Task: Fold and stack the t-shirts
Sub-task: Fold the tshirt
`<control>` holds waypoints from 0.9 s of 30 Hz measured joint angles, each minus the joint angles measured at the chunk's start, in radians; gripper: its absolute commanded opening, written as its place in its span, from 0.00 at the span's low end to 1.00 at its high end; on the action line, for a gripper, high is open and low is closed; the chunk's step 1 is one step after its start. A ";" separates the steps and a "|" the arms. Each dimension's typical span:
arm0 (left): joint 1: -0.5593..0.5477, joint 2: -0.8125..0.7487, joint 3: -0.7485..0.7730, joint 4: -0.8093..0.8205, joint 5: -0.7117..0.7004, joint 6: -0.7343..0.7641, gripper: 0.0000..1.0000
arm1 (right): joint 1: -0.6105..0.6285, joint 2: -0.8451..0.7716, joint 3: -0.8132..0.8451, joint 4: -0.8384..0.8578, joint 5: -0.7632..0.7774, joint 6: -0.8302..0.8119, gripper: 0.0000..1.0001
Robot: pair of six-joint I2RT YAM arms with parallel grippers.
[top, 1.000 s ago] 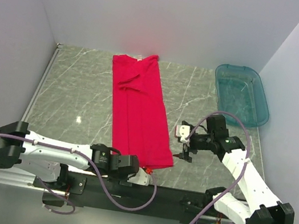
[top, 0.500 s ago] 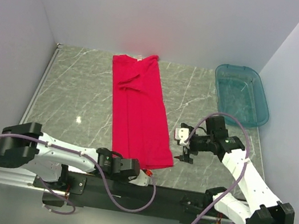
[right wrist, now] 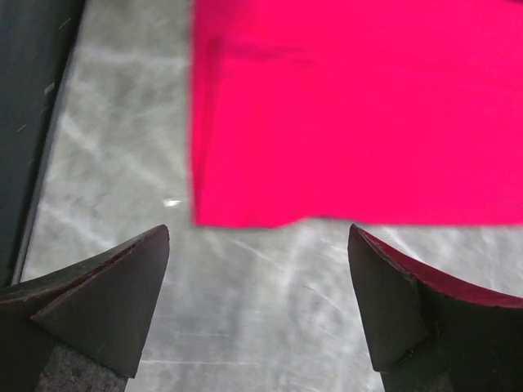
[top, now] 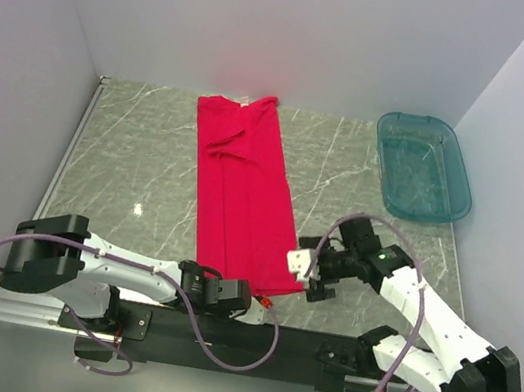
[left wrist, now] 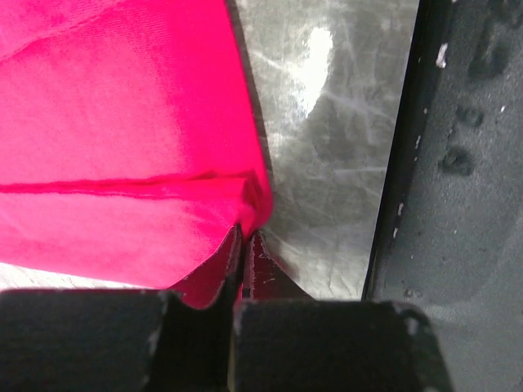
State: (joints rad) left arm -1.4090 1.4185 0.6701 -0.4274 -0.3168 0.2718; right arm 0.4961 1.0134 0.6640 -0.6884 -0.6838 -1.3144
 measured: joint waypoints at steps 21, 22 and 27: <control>0.000 -0.128 -0.034 -0.021 0.006 -0.004 0.00 | 0.285 0.251 -0.089 0.158 0.251 0.072 0.50; 0.000 -0.132 -0.036 -0.020 0.006 -0.004 0.01 | 0.285 0.256 -0.086 0.158 0.253 0.080 0.47; 0.000 -0.146 -0.044 -0.019 0.009 -0.004 0.00 | 0.289 0.301 -0.061 0.179 0.262 0.112 0.29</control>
State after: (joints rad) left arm -1.4086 1.2720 0.6258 -0.4461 -0.3080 0.2680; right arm 0.7853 1.3140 0.6029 -0.5091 -0.4213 -1.2026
